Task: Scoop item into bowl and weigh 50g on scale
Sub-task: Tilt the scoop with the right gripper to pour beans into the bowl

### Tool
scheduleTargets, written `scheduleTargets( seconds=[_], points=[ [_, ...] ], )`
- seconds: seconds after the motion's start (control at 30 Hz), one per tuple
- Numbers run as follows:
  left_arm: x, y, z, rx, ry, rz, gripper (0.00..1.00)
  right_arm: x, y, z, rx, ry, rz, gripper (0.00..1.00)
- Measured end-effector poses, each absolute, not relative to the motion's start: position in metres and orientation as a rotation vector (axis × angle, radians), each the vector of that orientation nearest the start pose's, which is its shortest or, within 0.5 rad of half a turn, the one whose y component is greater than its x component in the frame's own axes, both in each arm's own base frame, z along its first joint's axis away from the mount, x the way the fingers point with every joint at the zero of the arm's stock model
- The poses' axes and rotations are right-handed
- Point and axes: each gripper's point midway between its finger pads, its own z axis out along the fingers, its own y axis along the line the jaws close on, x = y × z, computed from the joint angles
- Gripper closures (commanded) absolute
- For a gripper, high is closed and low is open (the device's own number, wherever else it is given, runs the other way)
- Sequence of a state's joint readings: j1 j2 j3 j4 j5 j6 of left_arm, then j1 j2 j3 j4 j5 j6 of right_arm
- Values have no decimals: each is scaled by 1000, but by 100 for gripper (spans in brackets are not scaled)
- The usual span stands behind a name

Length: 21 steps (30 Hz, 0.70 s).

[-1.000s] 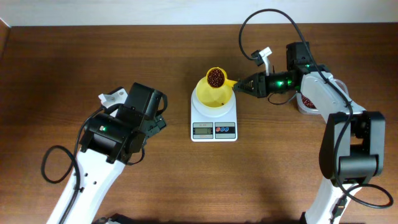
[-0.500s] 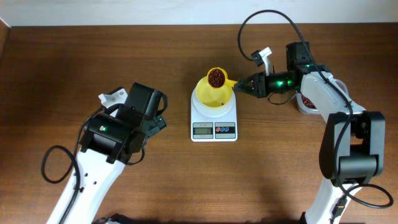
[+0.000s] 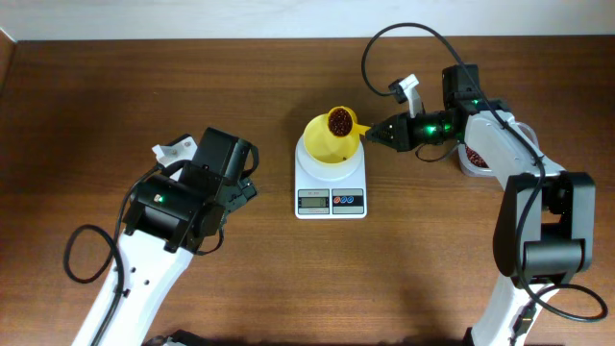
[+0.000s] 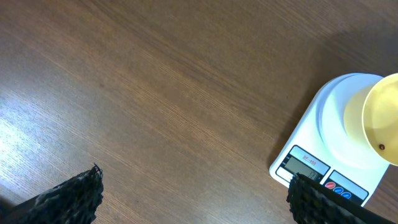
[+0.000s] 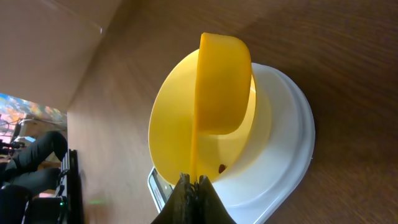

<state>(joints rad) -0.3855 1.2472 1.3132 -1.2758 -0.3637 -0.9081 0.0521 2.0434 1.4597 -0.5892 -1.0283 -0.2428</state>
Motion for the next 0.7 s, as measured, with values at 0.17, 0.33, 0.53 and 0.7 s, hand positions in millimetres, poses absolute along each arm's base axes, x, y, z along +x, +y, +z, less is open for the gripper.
scheduleTargets(
  seconds=[0.17,0.33,0.53,0.7],
  points=[
    [263,-41,220,-767,2525,97,1,432,170,114,-614,2298,1285,96],
    [263,-41,220,-767,2525,97,1,430,173,119,-620,2271,1332,96],
    [263,-41,220,-767,2525,97,1,428,176,121,-624,2263,1351,96],
    [263,-41,220,-767,2524,97,1,421,182,132,-644,2261,1357,96]
  ],
)
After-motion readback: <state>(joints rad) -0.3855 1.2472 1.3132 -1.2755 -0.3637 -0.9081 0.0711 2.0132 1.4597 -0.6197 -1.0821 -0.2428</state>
